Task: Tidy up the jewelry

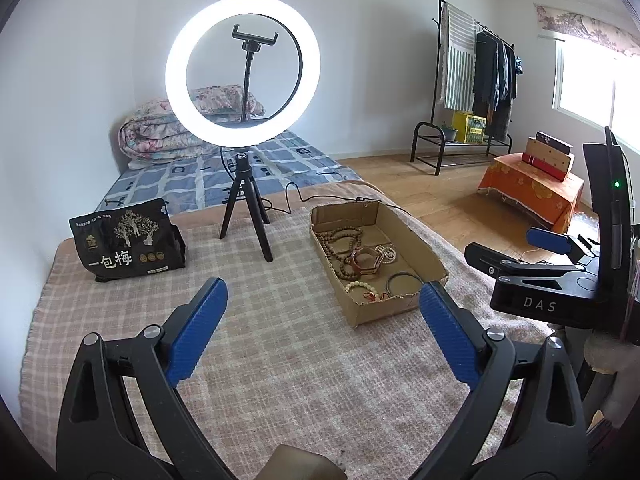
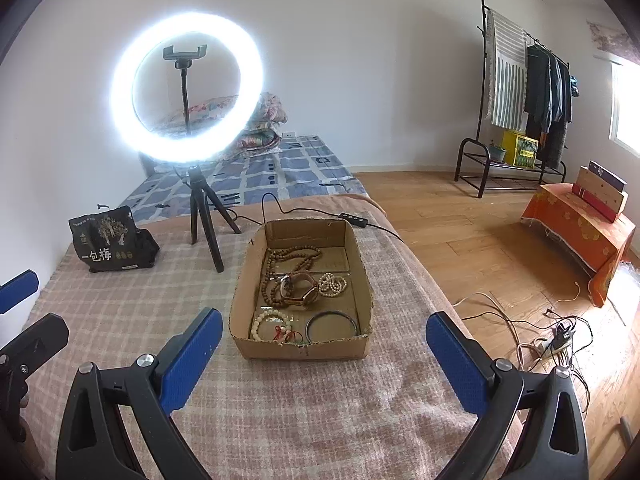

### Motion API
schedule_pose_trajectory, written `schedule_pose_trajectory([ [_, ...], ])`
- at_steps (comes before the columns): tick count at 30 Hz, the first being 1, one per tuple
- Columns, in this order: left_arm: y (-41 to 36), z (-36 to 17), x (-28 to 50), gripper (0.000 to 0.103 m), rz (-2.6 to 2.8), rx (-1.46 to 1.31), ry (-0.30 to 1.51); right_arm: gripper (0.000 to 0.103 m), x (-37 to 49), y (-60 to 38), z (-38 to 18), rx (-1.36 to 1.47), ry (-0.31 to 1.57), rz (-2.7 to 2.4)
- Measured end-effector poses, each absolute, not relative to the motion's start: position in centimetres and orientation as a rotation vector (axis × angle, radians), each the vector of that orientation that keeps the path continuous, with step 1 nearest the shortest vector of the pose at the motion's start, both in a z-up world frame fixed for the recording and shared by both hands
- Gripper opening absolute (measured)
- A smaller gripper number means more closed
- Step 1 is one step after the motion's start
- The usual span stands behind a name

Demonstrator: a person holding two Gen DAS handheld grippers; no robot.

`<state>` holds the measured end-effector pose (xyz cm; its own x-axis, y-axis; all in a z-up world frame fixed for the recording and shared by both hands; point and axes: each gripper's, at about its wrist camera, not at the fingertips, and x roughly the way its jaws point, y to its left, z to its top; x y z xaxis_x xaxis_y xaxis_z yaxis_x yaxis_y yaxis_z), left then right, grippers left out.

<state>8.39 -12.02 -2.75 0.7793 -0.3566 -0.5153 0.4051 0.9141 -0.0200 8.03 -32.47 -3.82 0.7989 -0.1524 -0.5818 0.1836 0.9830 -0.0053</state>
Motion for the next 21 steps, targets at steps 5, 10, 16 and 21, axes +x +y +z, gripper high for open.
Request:
schedule_pose_trajectory([
  [5, -12.08, -3.11, 8.82, 0.101, -0.371, 0.114, 0.571, 0.103, 8.1, -32.68, -4.08, 0.07, 0.622, -0.192],
  [10, -12.03, -3.37, 8.86, 0.101, -0.347, 0.124, 0.575, 0.103, 8.41, -32.31, -4.36, 0.057, 0.629, -0.199],
  [16, -11.88, -3.45, 8.99, 0.102, -0.323, 0.131, 0.586, 0.103, 8.69, -31.99, -4.49, 0.048, 0.636, -0.194],
  [21, -11.65, -3.49, 9.17, 0.102, -0.303, 0.132, 0.591, 0.103, 8.87, -31.69, -4.72, 0.042, 0.641, -0.188],
])
